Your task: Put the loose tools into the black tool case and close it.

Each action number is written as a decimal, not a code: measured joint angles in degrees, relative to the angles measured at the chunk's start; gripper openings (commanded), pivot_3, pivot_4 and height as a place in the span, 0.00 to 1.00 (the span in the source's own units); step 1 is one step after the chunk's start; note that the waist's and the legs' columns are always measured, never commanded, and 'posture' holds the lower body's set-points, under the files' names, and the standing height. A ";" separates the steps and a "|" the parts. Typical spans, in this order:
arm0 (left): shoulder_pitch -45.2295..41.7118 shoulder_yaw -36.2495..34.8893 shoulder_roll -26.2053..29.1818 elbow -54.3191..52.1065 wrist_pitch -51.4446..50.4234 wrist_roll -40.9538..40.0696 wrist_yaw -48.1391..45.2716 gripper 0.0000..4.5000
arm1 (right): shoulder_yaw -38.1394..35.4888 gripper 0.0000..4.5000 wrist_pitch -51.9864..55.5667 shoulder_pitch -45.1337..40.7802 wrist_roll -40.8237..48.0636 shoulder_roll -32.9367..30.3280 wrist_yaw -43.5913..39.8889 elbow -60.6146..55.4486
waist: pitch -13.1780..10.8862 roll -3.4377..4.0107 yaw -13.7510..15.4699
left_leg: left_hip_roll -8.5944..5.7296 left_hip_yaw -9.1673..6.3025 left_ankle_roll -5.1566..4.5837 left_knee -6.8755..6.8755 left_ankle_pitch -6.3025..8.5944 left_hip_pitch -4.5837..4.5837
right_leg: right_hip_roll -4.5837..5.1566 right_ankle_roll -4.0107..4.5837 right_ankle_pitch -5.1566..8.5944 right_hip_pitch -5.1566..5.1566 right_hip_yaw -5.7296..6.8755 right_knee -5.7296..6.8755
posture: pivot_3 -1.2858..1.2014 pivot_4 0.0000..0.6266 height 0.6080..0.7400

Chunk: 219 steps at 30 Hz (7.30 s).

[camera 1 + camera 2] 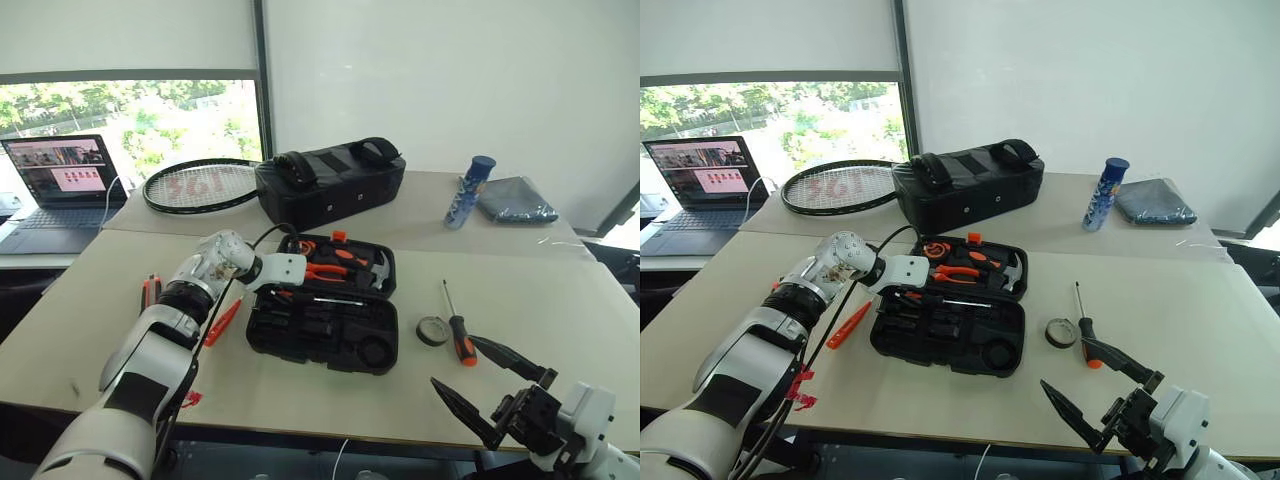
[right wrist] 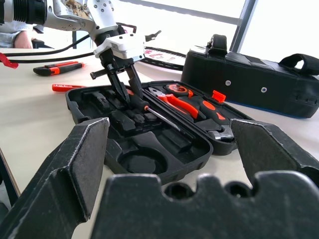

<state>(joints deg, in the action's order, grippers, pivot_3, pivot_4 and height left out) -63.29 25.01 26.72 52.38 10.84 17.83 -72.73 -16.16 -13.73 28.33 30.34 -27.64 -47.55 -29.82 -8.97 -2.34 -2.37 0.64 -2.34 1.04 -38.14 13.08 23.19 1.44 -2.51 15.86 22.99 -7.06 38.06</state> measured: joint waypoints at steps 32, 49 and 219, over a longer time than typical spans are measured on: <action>11.61 -13.18 0.05 -10.16 -1.15 -16.09 -0.75 0.01 | 0.97 1.00 -0.47 -0.66 -0.86 0.55 -2.74 3.46 | 0.07 0.16 0.19 | 0.02 -0.14 0.00 -0.16 0.00 0.05 | 0.01 0.06 -0.04 -0.02 0.10 0.04 | 0.52 0.24 1.00; 12.35 -11.45 -1.96 -8.79 -3.43 -13.66 3.64 0.01 | 0.99 1.00 0.00 -2.16 -0.35 0.12 -1.99 2.82 | 0.08 0.16 0.11 | 0.00 -0.17 0.00 -0.15 0.00 -0.16 | 0.01 0.06 -0.04 -0.30 0.13 0.01 | 0.52 0.24 1.00; 66.49 -34.27 11.85 -67.42 -19.65 -49.40 9.66 1.00 | 49.73 0.70 56.26 -79.76 -29.05 -14.02 -20.26 30.48 | -0.56 0.72 -0.15 | 0.12 0.50 -0.31 0.24 0.20 0.58 | 1.79 0.22 -0.03 1.11 1.98 0.06 | 0.52 0.24 1.00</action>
<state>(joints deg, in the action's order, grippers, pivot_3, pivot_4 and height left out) 3.20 -9.26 38.57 -15.04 -8.81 -31.57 -63.07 33.57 42.53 -51.43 1.29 -41.66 -67.81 0.66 -9.54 -1.62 -2.51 0.76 -1.84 0.72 -37.90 13.27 23.77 3.23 -2.29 15.83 24.10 -5.08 38.12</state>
